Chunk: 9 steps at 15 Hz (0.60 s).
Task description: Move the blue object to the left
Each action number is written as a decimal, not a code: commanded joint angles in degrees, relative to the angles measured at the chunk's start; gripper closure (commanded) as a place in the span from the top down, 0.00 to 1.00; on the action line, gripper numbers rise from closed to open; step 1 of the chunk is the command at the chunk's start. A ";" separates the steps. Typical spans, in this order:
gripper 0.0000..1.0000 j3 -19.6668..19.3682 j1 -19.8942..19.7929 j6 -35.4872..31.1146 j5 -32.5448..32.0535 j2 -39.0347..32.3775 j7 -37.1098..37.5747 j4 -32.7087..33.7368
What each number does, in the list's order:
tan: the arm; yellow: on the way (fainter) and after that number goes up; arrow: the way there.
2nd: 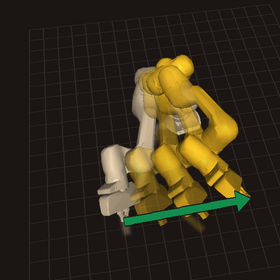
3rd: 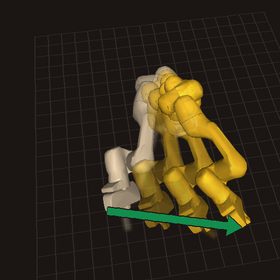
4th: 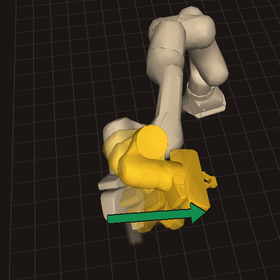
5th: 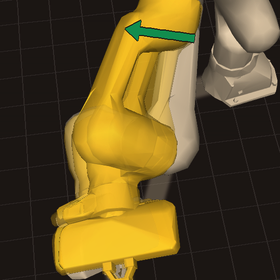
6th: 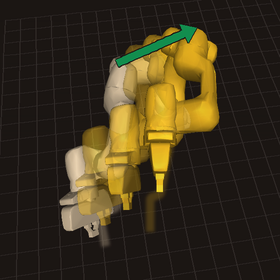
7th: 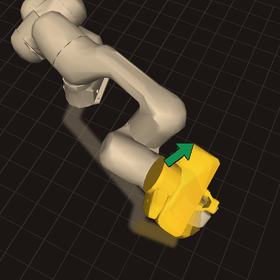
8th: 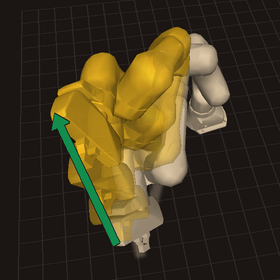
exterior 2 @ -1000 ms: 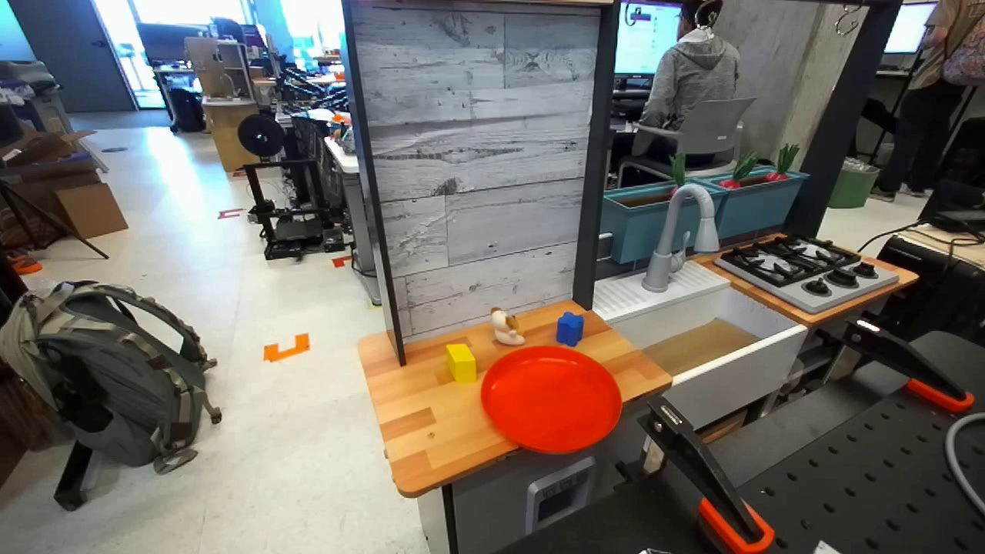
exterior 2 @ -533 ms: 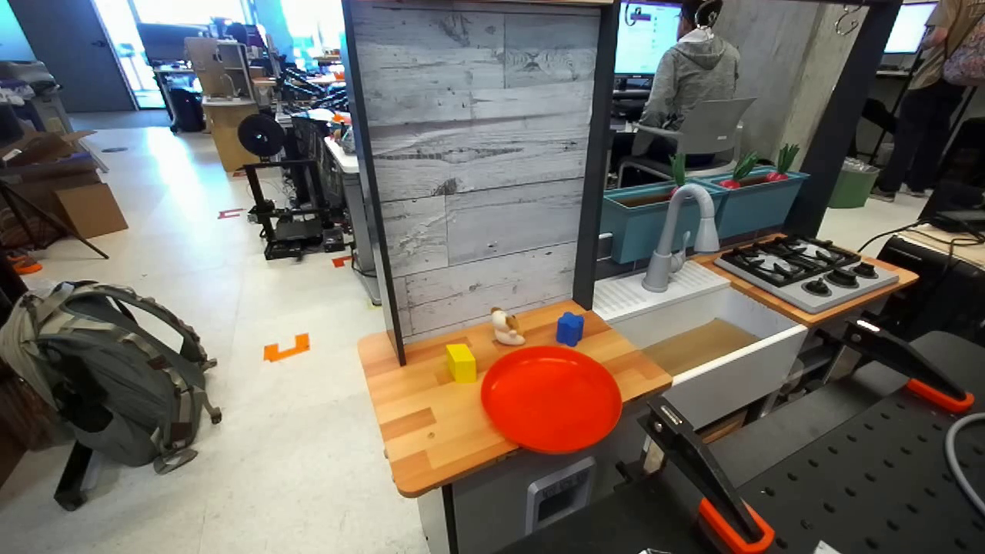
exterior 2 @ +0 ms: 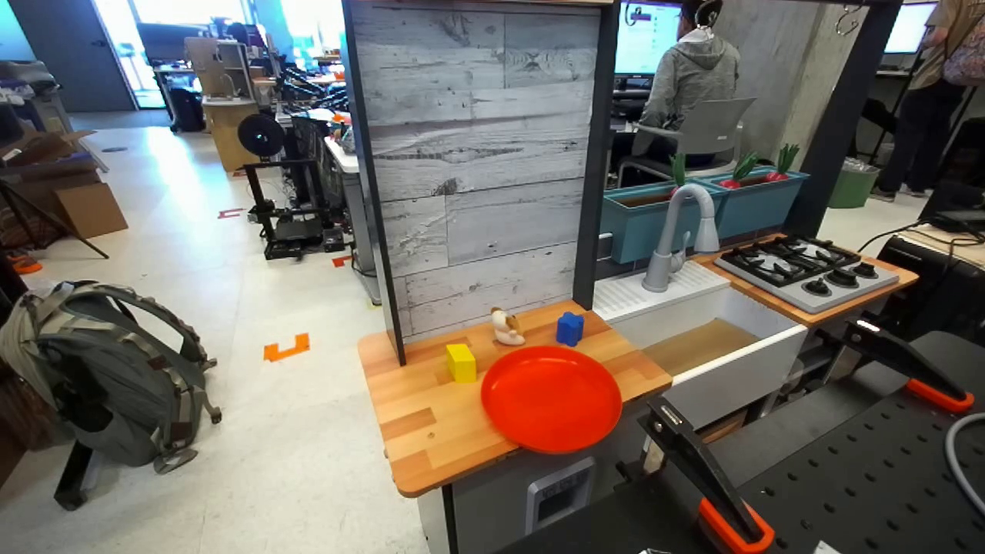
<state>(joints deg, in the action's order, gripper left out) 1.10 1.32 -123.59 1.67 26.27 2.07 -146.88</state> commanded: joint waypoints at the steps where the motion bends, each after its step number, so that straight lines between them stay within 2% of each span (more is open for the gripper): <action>1: 1.00 0.46 1.08 -10.07 1.79 -10.13 -0.08 0.62; 5: 1.00 -0.23 1.15 -22.08 4.02 -24.52 -0.69 4.08; 9: 1.00 0.32 0.17 -30.84 9.55 -39.85 -2.11 11.95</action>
<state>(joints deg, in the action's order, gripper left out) 1.17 2.10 -150.09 6.75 -2.45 1.95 -142.45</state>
